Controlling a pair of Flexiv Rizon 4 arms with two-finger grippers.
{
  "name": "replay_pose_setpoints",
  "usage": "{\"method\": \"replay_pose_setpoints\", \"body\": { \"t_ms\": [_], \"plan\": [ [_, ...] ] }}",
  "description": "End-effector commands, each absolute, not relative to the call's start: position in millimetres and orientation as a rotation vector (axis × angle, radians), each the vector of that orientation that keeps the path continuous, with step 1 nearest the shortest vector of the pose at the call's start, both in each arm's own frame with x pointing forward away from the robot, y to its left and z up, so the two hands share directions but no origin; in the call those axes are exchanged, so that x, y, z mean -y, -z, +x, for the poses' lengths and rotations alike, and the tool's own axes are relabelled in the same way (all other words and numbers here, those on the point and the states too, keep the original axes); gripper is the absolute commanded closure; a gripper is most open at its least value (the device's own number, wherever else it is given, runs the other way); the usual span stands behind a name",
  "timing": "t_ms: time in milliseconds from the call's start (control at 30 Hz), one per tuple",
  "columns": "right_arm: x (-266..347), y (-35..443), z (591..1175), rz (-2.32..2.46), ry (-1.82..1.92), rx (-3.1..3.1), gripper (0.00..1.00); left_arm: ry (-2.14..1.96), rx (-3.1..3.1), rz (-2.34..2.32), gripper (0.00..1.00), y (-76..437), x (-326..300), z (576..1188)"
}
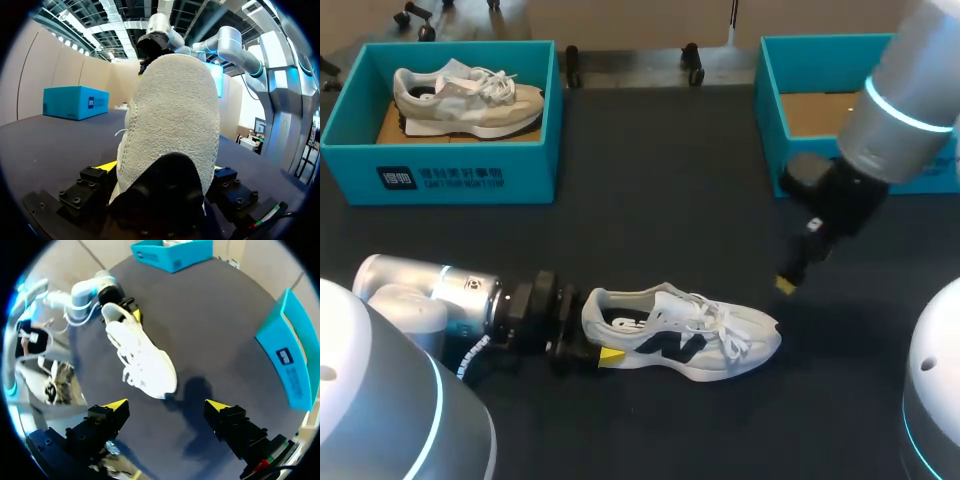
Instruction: Take the shoe out of the shoebox, open the shoe tongue, remove and reinsert the insole, then place the shoe into the shoebox
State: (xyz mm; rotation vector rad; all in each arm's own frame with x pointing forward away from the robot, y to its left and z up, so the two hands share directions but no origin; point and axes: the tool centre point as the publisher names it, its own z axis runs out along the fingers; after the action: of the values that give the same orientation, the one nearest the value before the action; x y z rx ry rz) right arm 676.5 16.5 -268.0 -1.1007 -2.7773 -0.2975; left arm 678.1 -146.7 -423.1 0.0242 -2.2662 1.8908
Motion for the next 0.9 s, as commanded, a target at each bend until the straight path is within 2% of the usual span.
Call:
{"method": "replay_pose_setpoints", "body": {
  "t_ms": [33, 567, 667, 900],
  "plan": [
    [-44.0, 253.8, 658.4, -1.879, 0.039, 2.504, 0.00, -1.890, 2.271, 0.028, 1.00, 424.7, 144.4, 676.6],
    [-44.0, 253.8, 658.4, -1.879, 0.039, 2.504, 0.00, -1.890, 2.271, 0.028, 1.00, 424.7, 144.4, 676.6],
    [-42.9, 241.3, 664.6, -2.070, 0.038, 2.337, 0.00, -1.890, 2.271, 0.028, 1.00, 424.7, 144.4, 676.6],
    [-93.0, 215.7, 663.4, -2.169, -0.213, 2.418, 0.00, -1.890, 2.271, 0.028, 1.00, 424.7, 144.4, 676.6]
  ]
}}
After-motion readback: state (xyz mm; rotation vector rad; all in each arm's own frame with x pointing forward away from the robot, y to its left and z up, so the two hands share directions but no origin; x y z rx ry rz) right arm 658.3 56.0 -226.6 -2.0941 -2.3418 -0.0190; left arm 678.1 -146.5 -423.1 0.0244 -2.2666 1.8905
